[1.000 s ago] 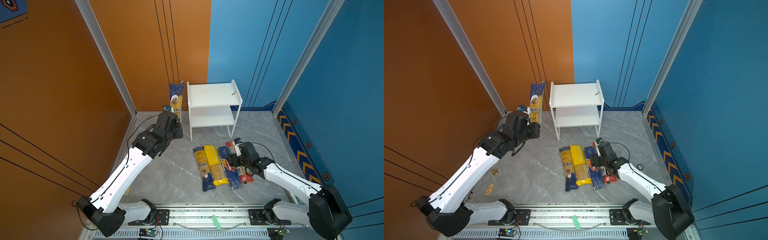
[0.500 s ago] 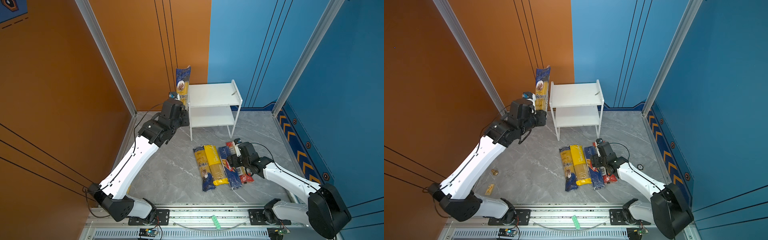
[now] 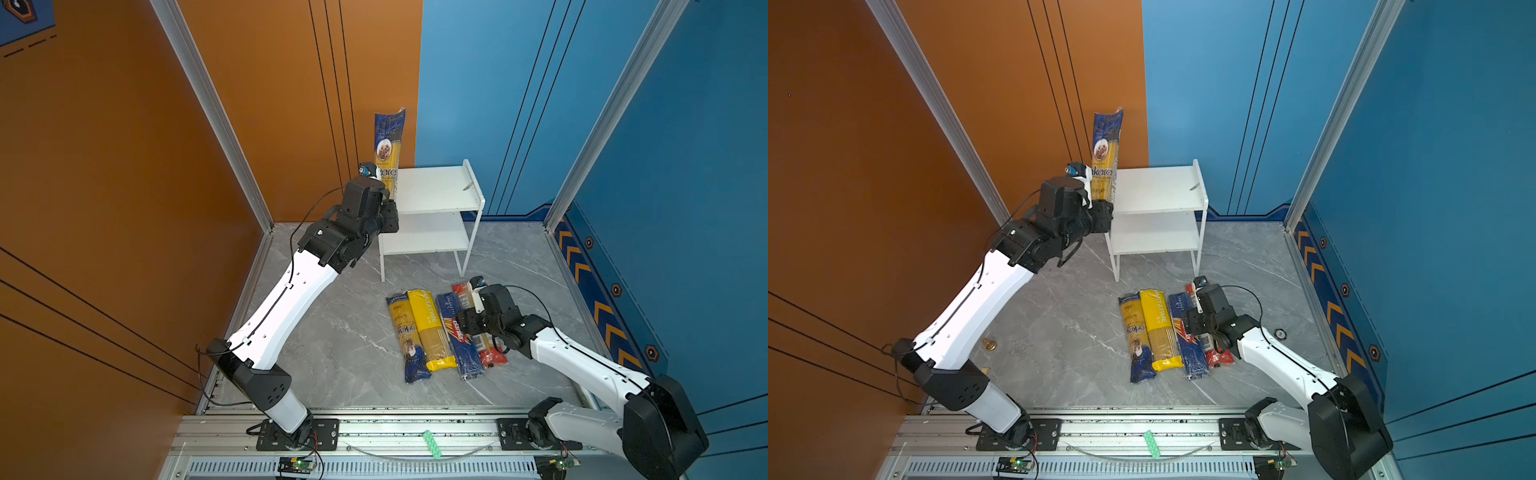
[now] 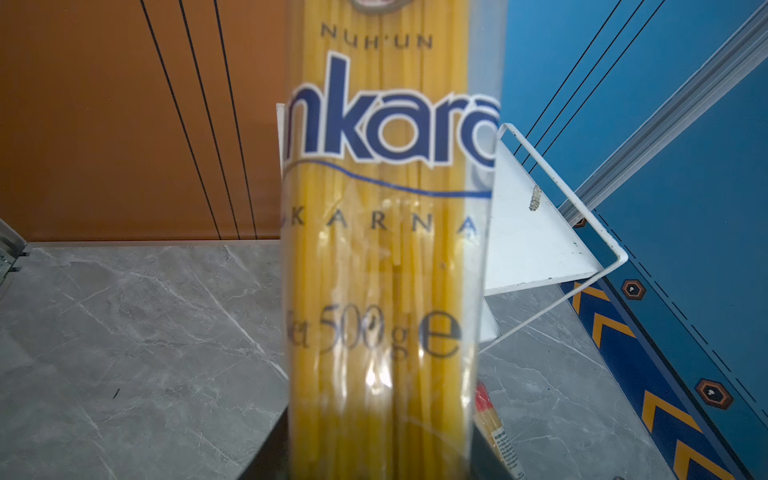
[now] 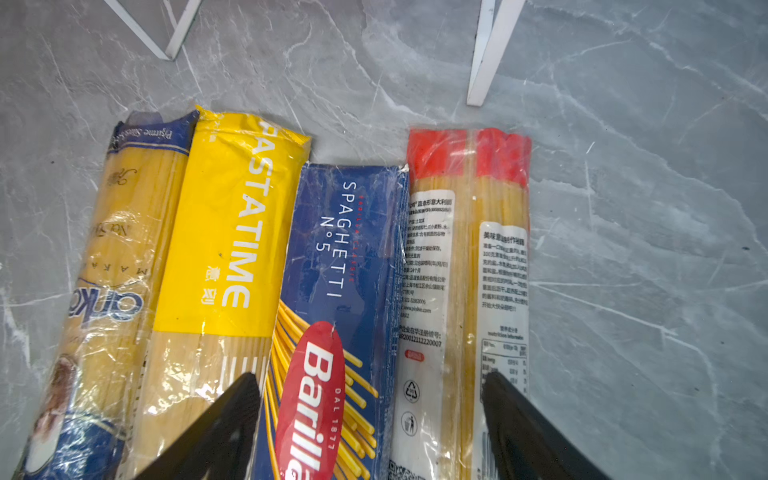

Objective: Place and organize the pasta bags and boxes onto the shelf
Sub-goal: 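Carry the upright Ankara bag with the left gripper toward the white shelf, then raise the Ankara bag above the shelf's top tier with the left gripper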

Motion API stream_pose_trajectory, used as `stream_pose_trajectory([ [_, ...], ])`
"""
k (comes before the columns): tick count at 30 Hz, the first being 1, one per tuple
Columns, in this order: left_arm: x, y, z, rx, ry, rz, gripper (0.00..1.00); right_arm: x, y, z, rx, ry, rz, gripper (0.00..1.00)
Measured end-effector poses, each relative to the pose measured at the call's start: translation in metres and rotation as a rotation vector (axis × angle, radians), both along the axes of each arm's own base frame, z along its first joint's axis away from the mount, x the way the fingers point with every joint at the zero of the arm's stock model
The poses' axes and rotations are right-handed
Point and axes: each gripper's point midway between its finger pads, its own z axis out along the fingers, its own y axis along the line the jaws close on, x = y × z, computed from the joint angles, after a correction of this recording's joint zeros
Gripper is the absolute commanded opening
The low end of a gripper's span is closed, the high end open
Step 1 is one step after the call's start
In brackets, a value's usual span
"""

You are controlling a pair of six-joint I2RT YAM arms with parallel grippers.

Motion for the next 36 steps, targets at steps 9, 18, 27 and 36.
stream_pose_trajectory([
  [9, 0.022, -0.022, -0.009, 0.005, 0.008, -0.014, 0.0, -0.001, -0.006, 0.0, 0.001, -0.002, -0.014, 0.83],
  [18, 0.029, -0.032, -0.013, 0.016, 0.008, -0.013, 0.0, 0.001, -0.01, -0.001, -0.001, -0.001, -0.025, 0.83],
  [27, 0.033, -0.036, -0.02, 0.033, 0.015, -0.005, 0.0, -0.003, -0.013, -0.009, -0.007, 0.017, -0.028, 0.83],
  [36, 0.04, -0.039, -0.033, 0.052, 0.033, 0.004, 0.0, -0.004, -0.015, -0.011, -0.003, 0.024, -0.031, 0.83],
])
